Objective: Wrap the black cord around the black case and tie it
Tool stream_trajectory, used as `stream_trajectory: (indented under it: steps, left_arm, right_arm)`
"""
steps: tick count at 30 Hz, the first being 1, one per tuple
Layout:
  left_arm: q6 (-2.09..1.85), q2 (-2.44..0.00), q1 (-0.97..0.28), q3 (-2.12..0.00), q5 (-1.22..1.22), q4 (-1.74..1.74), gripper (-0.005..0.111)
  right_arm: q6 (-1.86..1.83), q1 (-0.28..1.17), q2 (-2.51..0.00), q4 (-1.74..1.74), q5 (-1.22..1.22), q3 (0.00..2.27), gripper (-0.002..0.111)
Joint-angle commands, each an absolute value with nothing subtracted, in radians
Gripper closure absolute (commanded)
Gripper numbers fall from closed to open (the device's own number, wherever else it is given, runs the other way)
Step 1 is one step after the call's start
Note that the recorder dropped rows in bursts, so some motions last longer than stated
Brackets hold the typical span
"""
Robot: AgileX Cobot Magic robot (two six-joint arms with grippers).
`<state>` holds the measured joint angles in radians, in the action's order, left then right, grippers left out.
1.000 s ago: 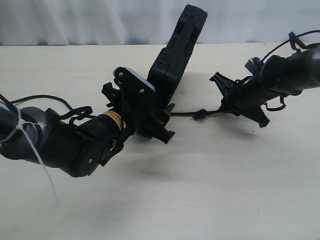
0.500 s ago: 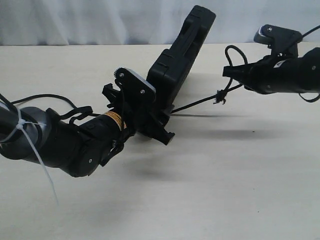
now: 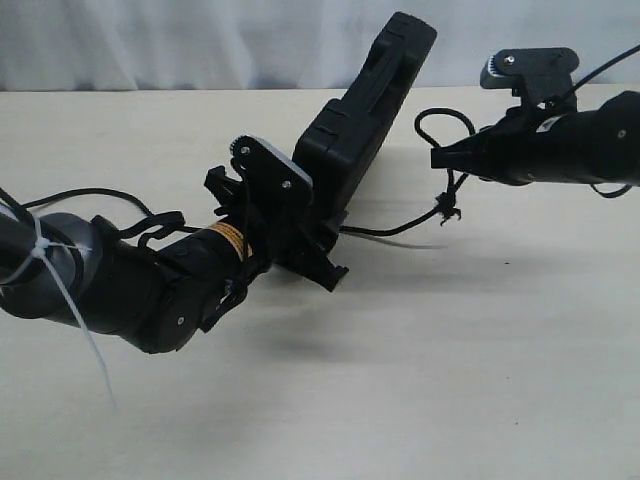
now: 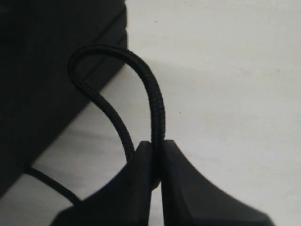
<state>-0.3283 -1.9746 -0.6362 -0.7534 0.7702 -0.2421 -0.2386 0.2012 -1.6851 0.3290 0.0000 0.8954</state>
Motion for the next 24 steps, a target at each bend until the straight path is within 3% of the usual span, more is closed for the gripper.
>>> stream_trajectory:
  steps: [1,5,13,18,20,24]
  left_arm:
    - [-0.354,-1.987,-0.635,-0.752,0.663,-0.245,0.107]
    - [-0.469,-1.938,-0.635,-0.752,0.671,-0.248,0.107]
    - [-0.740,-1.812,-0.624,-0.752,0.591,-0.585,0.107]
    - [-0.736,-1.844,-0.624,-0.752,0.504,-0.487,0.107]
    - [-0.736,-1.846,-0.624,-0.752,0.504,-0.462,0.107]
    - [-0.736,-1.846,-0.624,-0.752,0.470,-0.399,0.107]
  right_arm:
    - [-0.258,0.236,-1.624,0.322,-0.050,0.893,0.104]
    - [-0.254,0.234,-1.587,0.328,-0.023,0.893,0.104]
    - [-0.254,0.234,-1.591,0.328,0.029,0.893,0.104]
    - [-0.307,0.236,-1.591,0.333,0.198,0.893,0.104]
    - [-0.477,0.236,-1.591,0.504,0.250,0.893,0.104]
    - [-1.010,0.236,-1.591,1.210,0.316,0.895,0.104]
